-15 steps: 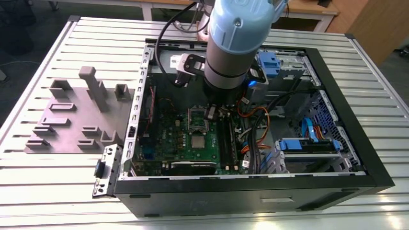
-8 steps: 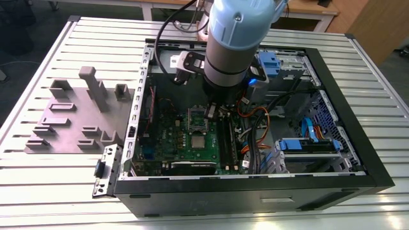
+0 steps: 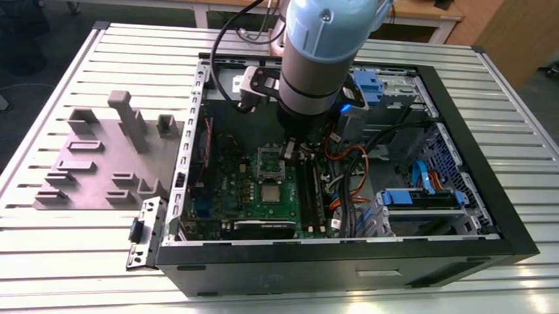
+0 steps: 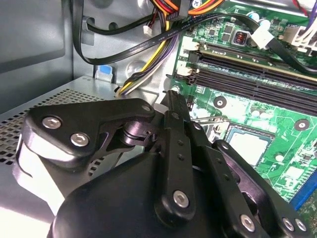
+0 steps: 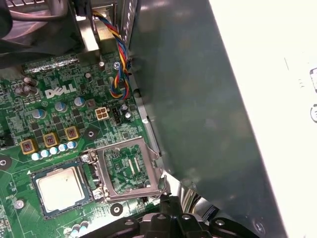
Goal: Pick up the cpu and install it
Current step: 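Close the cpu cover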
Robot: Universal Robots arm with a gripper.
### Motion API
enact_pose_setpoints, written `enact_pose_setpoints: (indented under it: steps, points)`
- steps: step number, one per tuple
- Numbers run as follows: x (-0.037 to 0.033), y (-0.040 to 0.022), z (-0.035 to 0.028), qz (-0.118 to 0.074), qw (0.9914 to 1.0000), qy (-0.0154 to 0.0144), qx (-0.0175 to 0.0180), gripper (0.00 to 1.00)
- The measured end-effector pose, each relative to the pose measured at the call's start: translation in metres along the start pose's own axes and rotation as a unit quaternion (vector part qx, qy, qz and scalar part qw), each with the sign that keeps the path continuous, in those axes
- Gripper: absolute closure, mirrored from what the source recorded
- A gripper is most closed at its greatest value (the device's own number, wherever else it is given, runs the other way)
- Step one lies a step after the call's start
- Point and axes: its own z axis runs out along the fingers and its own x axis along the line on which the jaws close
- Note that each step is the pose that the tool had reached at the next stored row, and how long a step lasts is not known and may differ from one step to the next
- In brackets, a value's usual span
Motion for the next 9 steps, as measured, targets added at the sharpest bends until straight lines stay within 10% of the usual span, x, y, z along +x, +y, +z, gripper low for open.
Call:
enact_pose_setpoints:
  steps: [9]
  points:
    - [0.0000, 0.0004, -0.0009, 0.000, 0.99994, 0.0100, 0.0035, 0.89]
